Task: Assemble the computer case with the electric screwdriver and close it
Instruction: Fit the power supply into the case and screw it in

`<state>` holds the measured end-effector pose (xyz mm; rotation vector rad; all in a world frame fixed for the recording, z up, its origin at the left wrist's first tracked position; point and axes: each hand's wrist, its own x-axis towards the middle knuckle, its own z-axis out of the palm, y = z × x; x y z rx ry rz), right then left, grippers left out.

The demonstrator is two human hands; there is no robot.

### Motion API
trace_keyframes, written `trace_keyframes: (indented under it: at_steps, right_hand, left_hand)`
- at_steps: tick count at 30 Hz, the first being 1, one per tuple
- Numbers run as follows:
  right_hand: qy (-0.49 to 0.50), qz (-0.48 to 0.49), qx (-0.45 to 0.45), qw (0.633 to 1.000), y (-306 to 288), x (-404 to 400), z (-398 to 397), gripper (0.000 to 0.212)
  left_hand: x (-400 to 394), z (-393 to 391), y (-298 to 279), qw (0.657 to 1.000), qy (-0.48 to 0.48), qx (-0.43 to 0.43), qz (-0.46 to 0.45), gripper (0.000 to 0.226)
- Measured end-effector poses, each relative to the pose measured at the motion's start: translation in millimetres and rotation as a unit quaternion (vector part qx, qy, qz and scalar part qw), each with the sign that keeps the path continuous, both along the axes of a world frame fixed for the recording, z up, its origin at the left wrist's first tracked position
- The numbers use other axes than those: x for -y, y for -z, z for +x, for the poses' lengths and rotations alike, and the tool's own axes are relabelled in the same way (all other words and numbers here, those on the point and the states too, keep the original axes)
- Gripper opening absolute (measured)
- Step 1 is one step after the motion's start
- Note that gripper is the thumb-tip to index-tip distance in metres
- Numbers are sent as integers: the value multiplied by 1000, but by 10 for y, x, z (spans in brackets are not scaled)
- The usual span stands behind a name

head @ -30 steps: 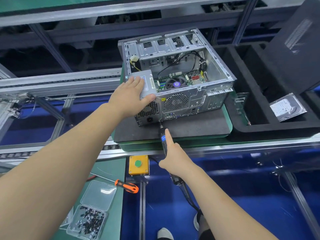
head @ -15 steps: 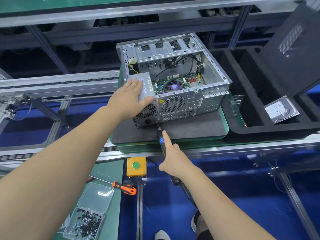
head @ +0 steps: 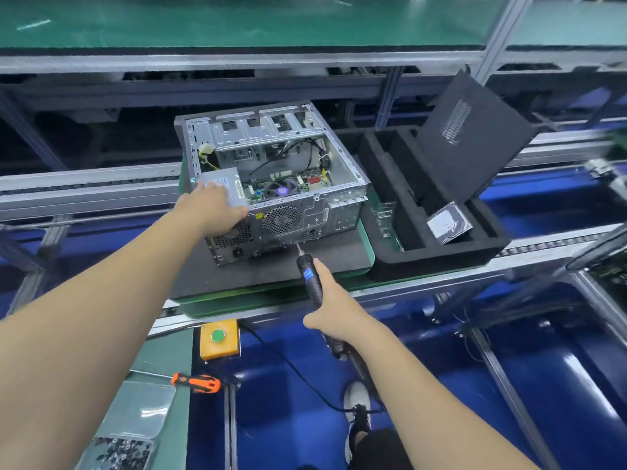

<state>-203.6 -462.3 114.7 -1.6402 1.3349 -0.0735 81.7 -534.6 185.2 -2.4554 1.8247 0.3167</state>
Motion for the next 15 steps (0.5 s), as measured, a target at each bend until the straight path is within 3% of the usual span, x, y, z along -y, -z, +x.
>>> trace_keyframes:
  at_steps: [4,9,11,15]
  right_hand:
    - [62,-25,82,994,-92,199,-179,116]
    - [133,-48,202,969,-16,526,-509,101]
    - [166,-61,227,958,68,759,-701,94]
    - [203,-63,233,949,315,1318,-1163,86]
  left_hand:
    - [-17,-473,49,989,-27,-68,-125,44]
    - [-16,-1360,181,939,-30,-177,-295,23]
    - [66,-1756,276,935,-38,-199,-290,15]
    - [444,-2485,592,969,-20,-167,-180,19]
